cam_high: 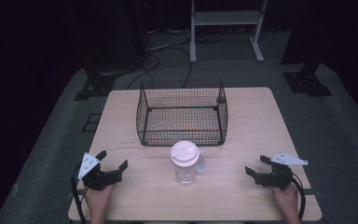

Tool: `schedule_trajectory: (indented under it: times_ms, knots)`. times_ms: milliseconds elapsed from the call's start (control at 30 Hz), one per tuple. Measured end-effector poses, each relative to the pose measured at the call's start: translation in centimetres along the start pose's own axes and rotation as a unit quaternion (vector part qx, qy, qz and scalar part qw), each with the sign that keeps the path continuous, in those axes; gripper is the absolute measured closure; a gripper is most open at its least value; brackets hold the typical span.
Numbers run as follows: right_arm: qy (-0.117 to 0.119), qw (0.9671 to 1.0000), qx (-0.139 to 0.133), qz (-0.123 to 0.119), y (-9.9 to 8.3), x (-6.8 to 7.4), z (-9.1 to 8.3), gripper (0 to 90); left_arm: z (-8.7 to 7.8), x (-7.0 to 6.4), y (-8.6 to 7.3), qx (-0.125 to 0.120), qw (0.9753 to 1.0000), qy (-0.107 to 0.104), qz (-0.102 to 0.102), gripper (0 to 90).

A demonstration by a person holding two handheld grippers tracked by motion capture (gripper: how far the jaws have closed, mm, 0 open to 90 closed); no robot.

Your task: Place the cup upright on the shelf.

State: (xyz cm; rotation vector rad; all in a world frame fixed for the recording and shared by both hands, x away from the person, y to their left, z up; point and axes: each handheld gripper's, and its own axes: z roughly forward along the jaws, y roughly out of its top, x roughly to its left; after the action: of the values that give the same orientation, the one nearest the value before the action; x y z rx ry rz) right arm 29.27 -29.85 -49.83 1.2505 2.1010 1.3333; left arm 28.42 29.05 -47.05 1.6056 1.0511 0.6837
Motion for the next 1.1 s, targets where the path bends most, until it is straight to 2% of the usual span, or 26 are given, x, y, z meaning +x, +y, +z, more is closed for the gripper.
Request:
schedule_trajectory:
  times_ms: [233, 433, 800, 1100]
  knots:
    - [-0.001, 1.0, 0.0, -0.001, 0.0, 0.0, 0.0, 12.9, 0.1, -0.2, 0.0, -0.002, 1.0, -0.003, -0.001, 0.0]
    - [-0.001, 1.0, 0.001, -0.001, 0.0, 0.0, 0.0, 12.9, 0.3, -0.4, 0.0, -0.001, 0.9999, -0.016, 0.0, 0.0]
    - [-0.001, 1.0, -0.001, -0.001, 0.0, 0.0, 0.0, 12.9, 0.0, -1.5, 0.3, -0.011, 0.9991, -0.037, 0.018, 0.0]
    - [-0.002, 1.0, 0.001, -0.001, 0.0, 0.0, 0.0, 12.9, 0.2, -3.3, 0.7, -0.018, 0.9974, -0.057, 0.039, 0.0]
